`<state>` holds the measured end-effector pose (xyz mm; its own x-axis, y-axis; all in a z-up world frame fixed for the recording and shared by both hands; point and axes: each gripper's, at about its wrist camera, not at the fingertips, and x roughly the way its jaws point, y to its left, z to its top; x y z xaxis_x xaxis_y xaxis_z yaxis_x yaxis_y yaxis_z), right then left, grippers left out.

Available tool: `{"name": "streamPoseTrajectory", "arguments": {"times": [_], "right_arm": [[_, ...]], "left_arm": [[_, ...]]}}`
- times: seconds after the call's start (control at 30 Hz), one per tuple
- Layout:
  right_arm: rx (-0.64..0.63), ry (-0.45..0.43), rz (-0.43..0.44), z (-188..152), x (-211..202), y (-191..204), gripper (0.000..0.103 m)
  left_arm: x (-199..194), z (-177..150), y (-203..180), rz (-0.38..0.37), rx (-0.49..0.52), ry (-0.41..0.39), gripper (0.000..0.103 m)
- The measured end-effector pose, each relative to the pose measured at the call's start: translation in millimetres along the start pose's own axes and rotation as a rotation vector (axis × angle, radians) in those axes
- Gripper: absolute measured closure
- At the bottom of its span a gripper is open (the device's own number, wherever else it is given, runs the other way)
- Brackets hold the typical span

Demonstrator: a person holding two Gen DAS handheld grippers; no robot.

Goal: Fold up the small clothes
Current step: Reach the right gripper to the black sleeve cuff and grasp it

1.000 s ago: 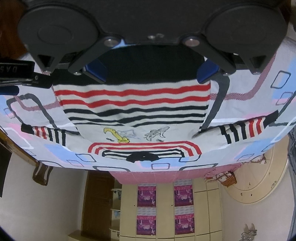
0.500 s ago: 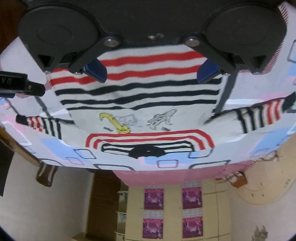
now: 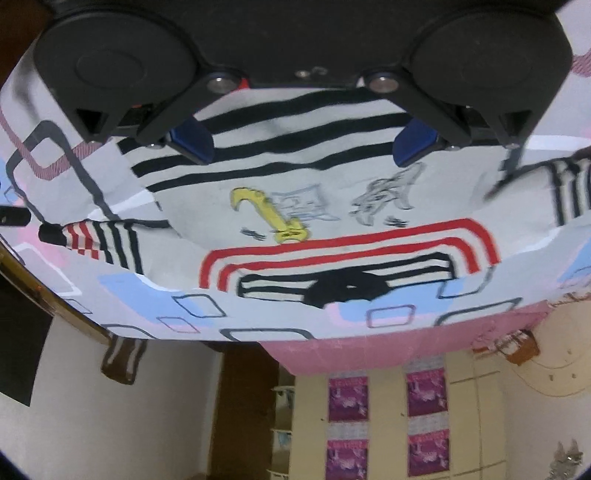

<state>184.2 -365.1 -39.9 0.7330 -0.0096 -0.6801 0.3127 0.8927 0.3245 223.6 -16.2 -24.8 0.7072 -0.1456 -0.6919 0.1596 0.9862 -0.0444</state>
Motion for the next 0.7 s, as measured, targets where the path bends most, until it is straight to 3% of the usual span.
{"name": "streamPoseTrajectory", "arguments": {"times": [0.07, 0.33, 0.37, 0.4, 0.43, 0.7], "right_arm": [[0.044, -0.022, 0.011, 13, 10, -21, 0.0], [0.199, -0.055, 0.027, 63, 88, -96, 0.001], [0.215, -0.06, 0.034, 67, 97, -105, 0.011], [0.23, -0.059, 0.039, 71, 106, -113, 0.029], [0.25, -0.037, 0.048, 75, 118, -120, 0.055], [0.407, 0.033, 0.089, 79, 167, -163, 0.056]], "left_arm": [[13, 5, -6, -0.028, -0.002, 0.012, 0.0], [71, 38, -30, -0.023, -0.049, 0.056, 0.0], [77, 42, -33, -0.024, -0.049, 0.061, 0.0], [82, 46, -37, -0.019, -0.051, 0.064, 0.0], [88, 50, -41, -0.013, -0.055, 0.066, 0.0], [119, 72, -54, 0.045, -0.116, 0.071, 0.0]]}}
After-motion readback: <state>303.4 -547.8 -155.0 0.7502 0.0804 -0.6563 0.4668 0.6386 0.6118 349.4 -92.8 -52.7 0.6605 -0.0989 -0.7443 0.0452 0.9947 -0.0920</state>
